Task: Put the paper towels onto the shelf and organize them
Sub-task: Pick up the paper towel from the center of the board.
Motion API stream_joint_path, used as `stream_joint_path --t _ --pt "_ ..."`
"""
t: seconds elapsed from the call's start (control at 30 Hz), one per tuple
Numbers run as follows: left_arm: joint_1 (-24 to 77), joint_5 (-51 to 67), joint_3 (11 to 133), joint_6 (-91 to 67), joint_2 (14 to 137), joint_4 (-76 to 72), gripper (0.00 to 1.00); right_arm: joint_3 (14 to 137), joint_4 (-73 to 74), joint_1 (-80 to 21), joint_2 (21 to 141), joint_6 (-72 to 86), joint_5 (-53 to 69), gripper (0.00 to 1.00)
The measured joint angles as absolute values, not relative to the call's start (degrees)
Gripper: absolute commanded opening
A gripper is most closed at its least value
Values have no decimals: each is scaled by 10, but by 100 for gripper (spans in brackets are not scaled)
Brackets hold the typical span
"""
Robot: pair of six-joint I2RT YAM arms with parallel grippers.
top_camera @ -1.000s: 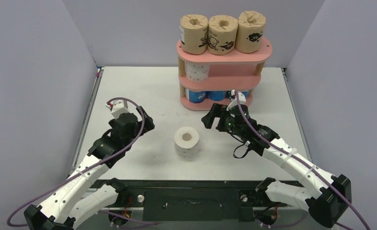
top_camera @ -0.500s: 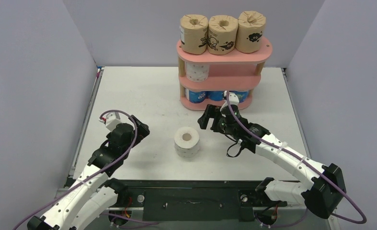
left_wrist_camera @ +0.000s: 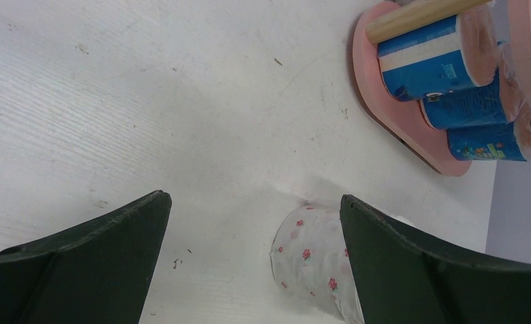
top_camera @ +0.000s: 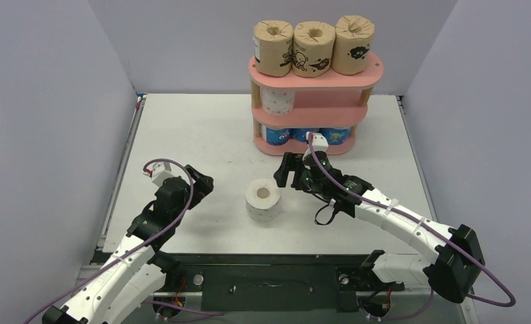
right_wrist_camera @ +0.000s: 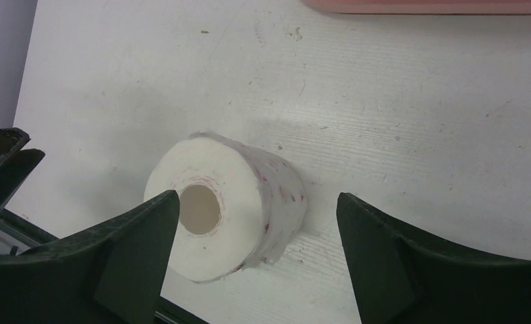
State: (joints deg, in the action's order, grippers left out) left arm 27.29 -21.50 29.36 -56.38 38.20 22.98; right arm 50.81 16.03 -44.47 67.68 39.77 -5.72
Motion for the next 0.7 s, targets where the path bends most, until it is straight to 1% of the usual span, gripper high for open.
stream_joint_path --t 0.4,0.7 --pt "273 -171 264 -558 364 194 96 538 172 -484 773 381 -51 81" --pt "273 -149 257 -553 365 192 96 547 179 -488 806 381 -46 77"
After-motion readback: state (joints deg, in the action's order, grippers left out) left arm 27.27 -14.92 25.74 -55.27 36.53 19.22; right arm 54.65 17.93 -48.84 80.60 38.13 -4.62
